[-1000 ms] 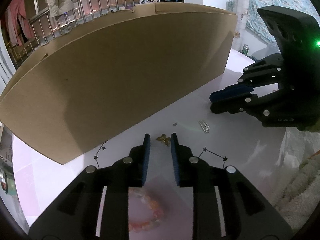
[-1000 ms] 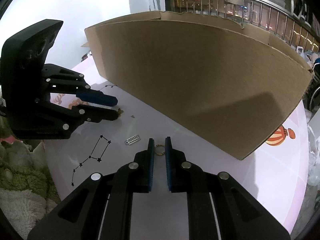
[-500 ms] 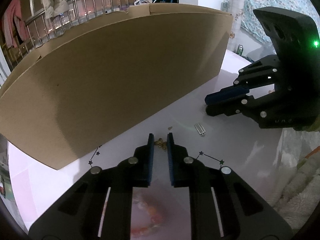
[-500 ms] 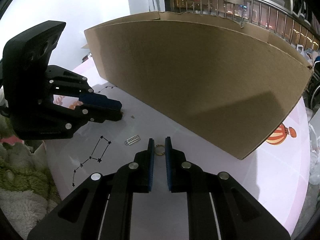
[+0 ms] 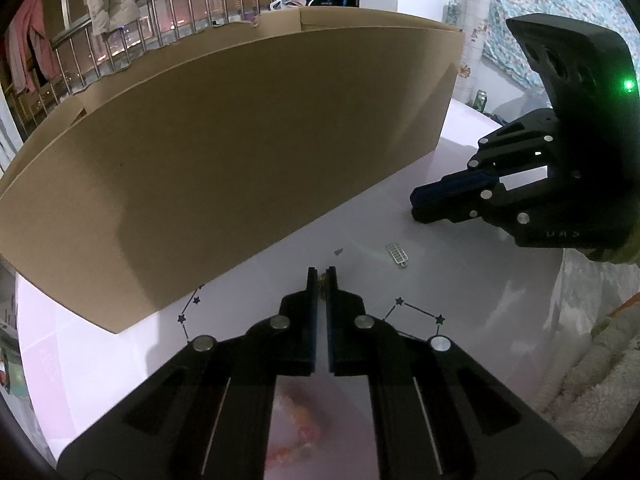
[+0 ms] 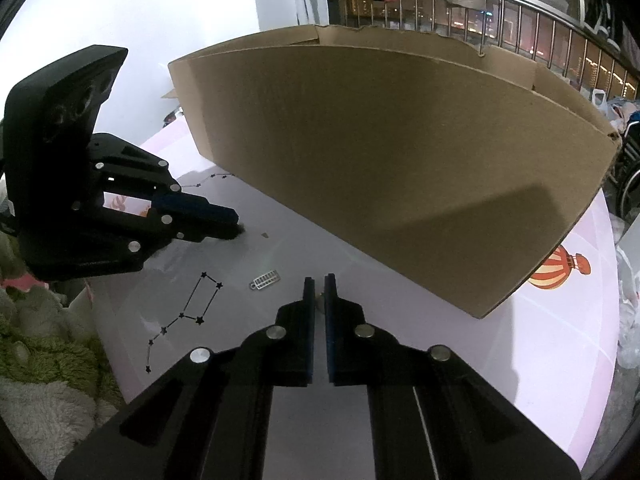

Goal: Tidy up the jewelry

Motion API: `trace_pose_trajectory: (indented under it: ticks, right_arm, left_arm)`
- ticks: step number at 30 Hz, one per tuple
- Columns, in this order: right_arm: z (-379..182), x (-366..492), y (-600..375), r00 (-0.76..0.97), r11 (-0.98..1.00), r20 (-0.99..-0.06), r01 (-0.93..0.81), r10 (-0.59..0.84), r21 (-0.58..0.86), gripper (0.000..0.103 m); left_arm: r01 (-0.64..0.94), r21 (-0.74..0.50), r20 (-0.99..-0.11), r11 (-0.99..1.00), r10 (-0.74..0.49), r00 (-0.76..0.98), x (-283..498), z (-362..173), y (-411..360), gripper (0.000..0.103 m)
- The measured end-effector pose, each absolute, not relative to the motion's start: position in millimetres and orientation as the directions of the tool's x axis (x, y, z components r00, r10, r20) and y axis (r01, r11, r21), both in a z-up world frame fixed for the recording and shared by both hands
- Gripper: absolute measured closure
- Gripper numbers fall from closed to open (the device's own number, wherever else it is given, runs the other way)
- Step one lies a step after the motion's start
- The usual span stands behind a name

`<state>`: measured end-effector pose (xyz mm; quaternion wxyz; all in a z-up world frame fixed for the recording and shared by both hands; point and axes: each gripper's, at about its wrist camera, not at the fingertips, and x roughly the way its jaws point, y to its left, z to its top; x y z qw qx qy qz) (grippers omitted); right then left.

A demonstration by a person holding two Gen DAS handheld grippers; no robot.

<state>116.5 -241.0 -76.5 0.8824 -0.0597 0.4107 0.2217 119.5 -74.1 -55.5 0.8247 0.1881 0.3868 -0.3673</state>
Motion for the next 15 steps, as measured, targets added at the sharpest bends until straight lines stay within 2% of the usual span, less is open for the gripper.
trace_pose_trajectory:
  ticks: [8, 15]
  right_arm:
    - [-69.7, 112.1, -249.3, 0.577, 0.902, -0.739, -0.420, 0.349, 0.099, 0.098]
    - [-70.6, 112.2, -252.4, 0.580, 0.910, -0.736, -0.396, 0.350, 0.121, 0.098]
  left_arm:
    - [0.749, 0.035, -0.769, 0.661, -0.461, 0.443, 115.4, -49.4, -72.3, 0.100]
    - [0.729, -0.015, -0.788, 0.684, -0.457, 0.412, 123.3, -56.1, -75.1, 0.100]
